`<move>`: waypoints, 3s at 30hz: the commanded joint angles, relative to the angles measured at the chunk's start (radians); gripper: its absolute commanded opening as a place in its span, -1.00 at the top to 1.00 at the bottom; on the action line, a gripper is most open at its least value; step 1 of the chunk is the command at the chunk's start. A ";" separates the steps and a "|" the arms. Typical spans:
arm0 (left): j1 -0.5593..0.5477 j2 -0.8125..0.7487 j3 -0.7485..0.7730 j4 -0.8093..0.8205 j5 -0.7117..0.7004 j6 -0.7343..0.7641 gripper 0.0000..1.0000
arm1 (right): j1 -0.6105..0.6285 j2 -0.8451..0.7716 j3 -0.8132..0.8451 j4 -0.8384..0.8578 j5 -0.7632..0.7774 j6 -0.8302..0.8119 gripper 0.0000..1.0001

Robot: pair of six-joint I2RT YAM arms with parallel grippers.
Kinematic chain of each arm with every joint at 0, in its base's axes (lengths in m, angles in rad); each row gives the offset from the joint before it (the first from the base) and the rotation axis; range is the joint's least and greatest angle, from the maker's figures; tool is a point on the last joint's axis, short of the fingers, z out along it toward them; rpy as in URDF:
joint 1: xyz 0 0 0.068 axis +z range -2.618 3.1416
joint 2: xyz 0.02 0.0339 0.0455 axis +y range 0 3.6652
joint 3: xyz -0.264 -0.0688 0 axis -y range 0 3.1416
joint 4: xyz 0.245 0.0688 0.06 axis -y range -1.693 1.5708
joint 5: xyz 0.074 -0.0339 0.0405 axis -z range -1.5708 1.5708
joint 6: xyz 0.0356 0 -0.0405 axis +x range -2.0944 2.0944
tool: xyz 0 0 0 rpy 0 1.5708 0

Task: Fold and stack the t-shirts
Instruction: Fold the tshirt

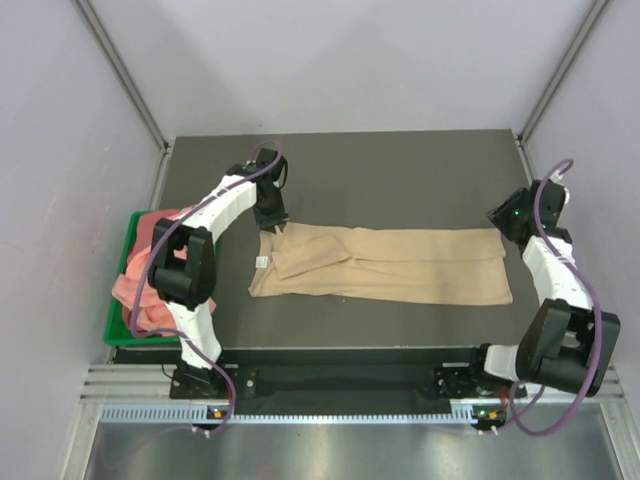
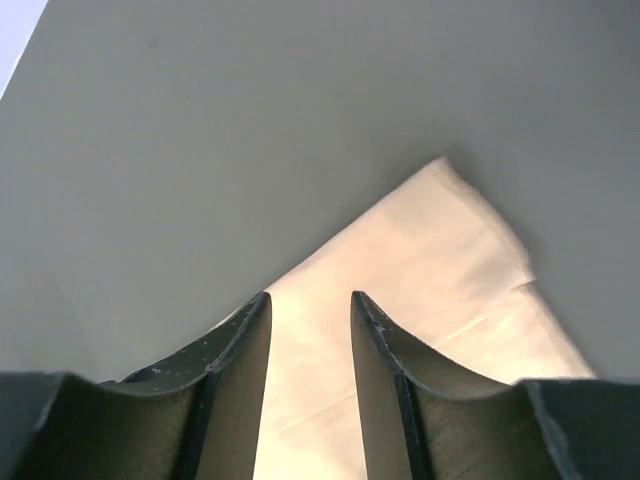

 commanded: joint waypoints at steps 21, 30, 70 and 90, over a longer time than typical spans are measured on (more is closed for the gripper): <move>0.147 0.218 0.115 0.070 0.098 0.093 0.31 | 0.251 -0.062 0.026 -0.030 0.001 -0.052 0.20; 0.147 0.280 0.166 0.024 -0.037 0.064 0.78 | 0.257 -0.046 0.050 -0.028 0.013 -0.052 0.19; 0.150 0.932 0.977 1.194 0.291 -0.420 0.65 | 0.318 0.130 0.124 0.141 0.102 0.022 0.19; 0.049 0.161 0.335 0.662 0.437 -0.130 0.14 | 0.326 -0.035 0.196 -0.215 0.136 -0.037 0.17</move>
